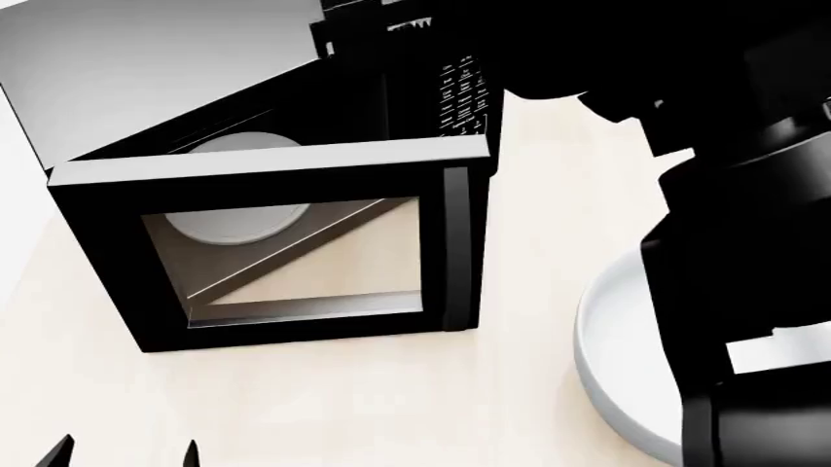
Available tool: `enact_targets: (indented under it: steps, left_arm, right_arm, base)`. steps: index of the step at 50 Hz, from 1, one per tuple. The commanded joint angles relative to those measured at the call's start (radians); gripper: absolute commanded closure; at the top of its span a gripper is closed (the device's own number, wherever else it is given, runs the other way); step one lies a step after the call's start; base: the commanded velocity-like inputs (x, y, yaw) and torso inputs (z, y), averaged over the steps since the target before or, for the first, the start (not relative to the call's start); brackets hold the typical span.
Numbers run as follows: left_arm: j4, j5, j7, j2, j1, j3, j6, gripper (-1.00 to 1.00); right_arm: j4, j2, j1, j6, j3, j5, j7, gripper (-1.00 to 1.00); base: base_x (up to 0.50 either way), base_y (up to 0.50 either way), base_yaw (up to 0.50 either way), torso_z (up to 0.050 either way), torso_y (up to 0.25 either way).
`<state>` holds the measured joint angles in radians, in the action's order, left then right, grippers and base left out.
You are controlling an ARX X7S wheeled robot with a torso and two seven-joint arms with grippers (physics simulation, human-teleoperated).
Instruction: Open the microwave.
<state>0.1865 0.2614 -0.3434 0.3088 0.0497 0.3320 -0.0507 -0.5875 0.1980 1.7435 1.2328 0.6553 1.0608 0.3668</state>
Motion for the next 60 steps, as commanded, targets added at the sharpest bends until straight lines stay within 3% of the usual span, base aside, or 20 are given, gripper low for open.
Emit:
enact_targets:
  steps: [1,35,60]
  left_arm:
    - [0.004,0.005,-0.003,0.004,0.0,0.0,0.0,-1.0]
    - [-0.004,0.006,-0.014,0.009,-0.003,0.009,-0.006,-1.0]
    - [-0.012,0.008,-0.019,0.012,-0.008,0.017,-0.009,-1.0]
  right_arm:
    - [-0.066,-0.016,-0.017,-0.041,0.031,-0.026,-0.042,-1.0]
    - [-0.152,-0.024,-0.086,-0.118,0.093,-0.073,-0.109,-1.0]
    - [-0.04,0.033,-0.145,-0.059,0.071,-0.015,-0.06,-1.0]
  base:
    - [0.0,0.0,0.0,0.0,0.0]
    - [0.0,0.0,0.0,0.0,0.0]
    - [0.0,0.0,0.0,0.0,0.0]
